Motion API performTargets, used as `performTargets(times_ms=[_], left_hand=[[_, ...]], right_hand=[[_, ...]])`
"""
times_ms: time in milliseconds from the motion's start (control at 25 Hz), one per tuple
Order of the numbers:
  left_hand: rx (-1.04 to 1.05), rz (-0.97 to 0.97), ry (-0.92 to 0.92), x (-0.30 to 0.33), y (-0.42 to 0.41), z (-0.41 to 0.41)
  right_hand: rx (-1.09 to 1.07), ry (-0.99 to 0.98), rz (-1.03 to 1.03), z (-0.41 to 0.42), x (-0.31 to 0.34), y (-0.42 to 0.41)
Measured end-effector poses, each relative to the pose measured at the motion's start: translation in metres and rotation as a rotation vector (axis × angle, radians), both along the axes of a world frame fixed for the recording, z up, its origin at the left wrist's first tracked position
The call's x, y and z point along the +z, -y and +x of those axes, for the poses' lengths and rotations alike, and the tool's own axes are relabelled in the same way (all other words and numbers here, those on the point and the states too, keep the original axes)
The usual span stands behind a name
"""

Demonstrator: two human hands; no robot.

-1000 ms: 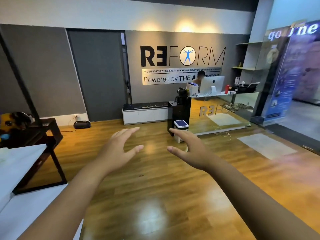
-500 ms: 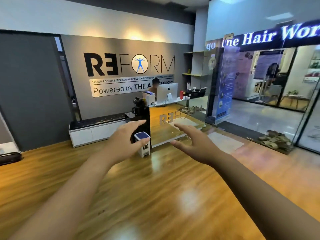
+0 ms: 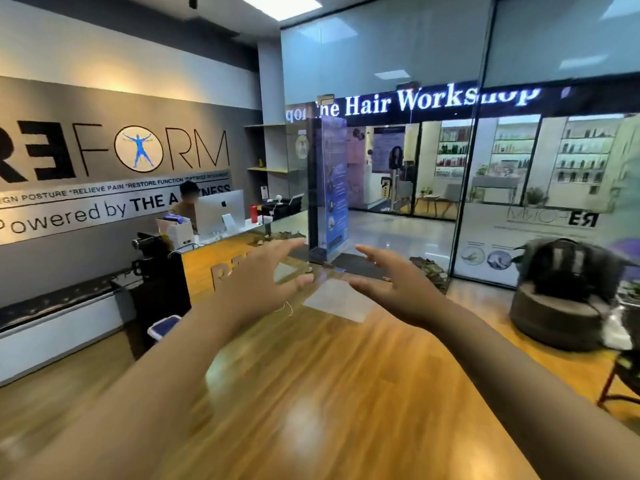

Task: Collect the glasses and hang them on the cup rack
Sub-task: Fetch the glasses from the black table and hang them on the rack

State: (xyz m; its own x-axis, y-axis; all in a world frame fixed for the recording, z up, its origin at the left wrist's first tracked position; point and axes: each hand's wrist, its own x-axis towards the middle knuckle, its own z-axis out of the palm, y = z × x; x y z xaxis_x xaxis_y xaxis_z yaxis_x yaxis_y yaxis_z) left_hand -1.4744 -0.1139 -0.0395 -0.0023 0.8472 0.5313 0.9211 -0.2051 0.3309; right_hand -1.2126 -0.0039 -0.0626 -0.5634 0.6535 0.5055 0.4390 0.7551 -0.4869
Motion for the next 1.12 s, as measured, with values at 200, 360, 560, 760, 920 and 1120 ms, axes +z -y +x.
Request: performTargets(times_ms=[200, 360, 560, 760, 920, 1120], left_hand=[[-0.190, 0.031, -0.011, 0.018, -0.117, 0.018], [-0.281, 0.071, 0.031, 0.030, -0.212, 0.052], [-0.375, 0.054, 0.050, 0.037, -0.342, 0.111], [-0.462, 0.063, 0.100, 0.043, -0.461, 0.166], [-0.546, 0.087, 0.123, 0.039, -0.552, 0.214], [-0.676, 0.068, 0.145, 0.023, -0.664, 0.259]], right_hand=[[-0.166, -0.020, 0.044, 0.039, 0.025, -0.082], [-0.273, -0.042, 0.077, 0.072, 0.041, -0.149], [-0.348, -0.029, 0.041, 0.128, 0.052, -0.256], [-0.447, -0.054, 0.048, 0.189, 0.059, -0.350], [-0.524, -0.040, 0.042, 0.233, 0.054, -0.420], [-0.648, -0.048, 0.036, 0.274, 0.035, -0.498]])
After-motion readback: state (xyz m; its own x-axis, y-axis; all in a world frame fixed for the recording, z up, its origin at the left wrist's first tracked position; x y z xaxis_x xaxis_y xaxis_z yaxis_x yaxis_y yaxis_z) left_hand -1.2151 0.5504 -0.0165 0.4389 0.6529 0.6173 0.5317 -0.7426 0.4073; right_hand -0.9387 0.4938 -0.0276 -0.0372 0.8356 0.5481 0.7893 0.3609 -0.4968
